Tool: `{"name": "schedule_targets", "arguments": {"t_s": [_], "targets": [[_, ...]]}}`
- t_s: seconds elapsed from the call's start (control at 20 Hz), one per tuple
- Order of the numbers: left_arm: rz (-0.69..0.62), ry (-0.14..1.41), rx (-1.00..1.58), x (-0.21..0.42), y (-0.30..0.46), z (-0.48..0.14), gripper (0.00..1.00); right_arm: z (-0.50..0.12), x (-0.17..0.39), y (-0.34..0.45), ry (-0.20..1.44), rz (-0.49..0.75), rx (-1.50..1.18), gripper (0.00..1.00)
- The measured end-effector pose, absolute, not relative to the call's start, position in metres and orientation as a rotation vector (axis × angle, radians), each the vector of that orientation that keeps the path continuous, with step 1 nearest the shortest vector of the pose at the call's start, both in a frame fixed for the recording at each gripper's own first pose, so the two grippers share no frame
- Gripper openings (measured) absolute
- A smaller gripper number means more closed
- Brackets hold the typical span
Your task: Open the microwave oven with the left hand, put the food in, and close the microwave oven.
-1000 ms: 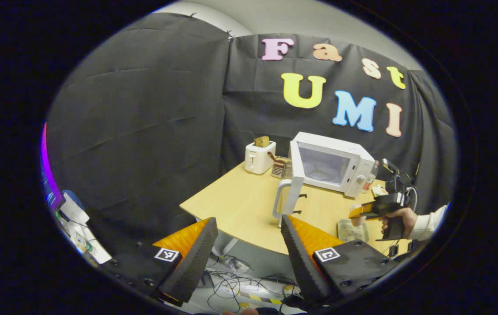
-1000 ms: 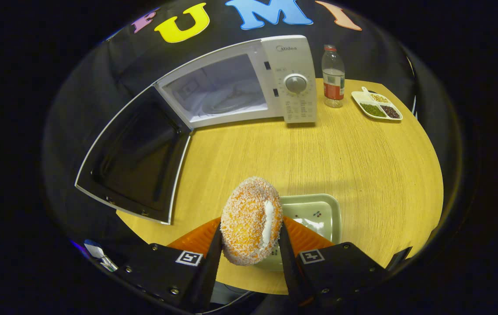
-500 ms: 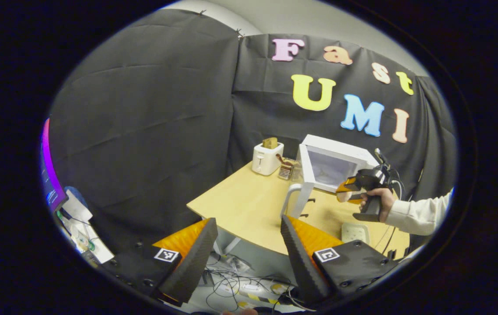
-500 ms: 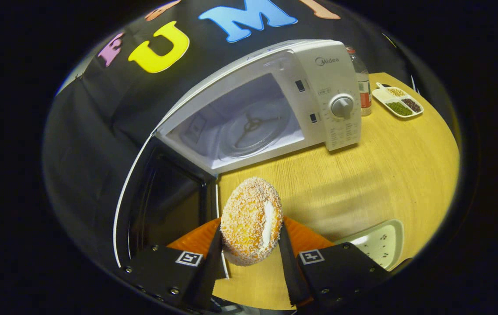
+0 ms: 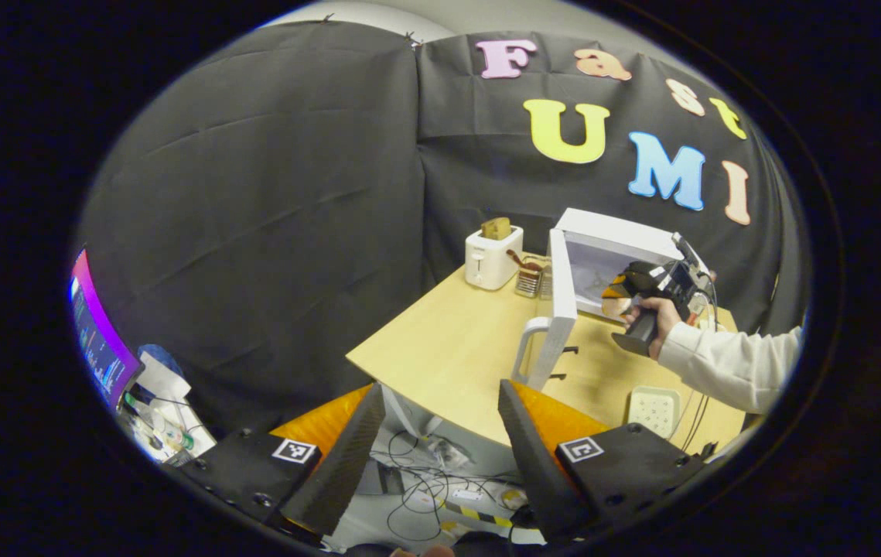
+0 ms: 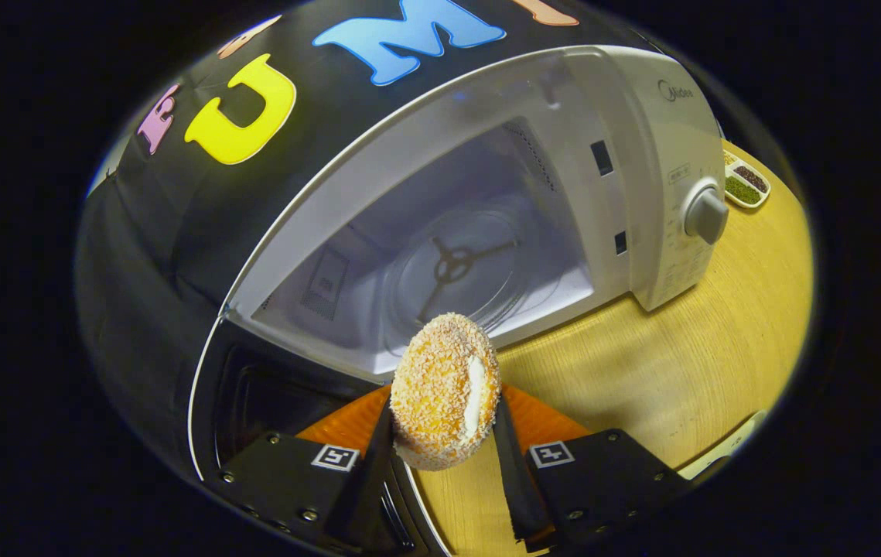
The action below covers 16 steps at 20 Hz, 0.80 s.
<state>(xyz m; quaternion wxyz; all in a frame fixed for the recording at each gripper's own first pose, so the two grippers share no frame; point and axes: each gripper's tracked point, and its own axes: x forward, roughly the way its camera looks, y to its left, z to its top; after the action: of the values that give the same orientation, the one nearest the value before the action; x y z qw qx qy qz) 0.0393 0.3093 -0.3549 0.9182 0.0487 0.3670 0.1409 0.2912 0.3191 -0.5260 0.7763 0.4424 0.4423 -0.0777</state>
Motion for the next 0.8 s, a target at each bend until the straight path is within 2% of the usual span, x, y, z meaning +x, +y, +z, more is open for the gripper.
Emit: {"name": "schedule_targets", "arguments": {"t_s": [0.25, 0.45, 0.55, 0.8], "targets": [[0.332, 0.827, 0.136, 0.036, 0.314, -0.361, 0.99, -0.551, 0.318, 0.311, 0.908, -0.251, 0.929, 0.69], [0.332, 0.848, 0.142, 0.042, 0.304, -0.362, 0.98, -0.563, 0.343, 0.300, 0.834, -0.354, 0.904, 0.68], [0.327, 0.858, 0.158, 0.041, 0.301, -0.366, 0.97, -0.570, 0.357, 0.290, 0.788, -0.417, 0.881, 0.75], [0.360, 0.865, 0.131, 0.034, 0.299, -0.373, 0.98, -0.588, 0.382, 0.271, 0.676, -0.540, 0.840, 0.75]]}}
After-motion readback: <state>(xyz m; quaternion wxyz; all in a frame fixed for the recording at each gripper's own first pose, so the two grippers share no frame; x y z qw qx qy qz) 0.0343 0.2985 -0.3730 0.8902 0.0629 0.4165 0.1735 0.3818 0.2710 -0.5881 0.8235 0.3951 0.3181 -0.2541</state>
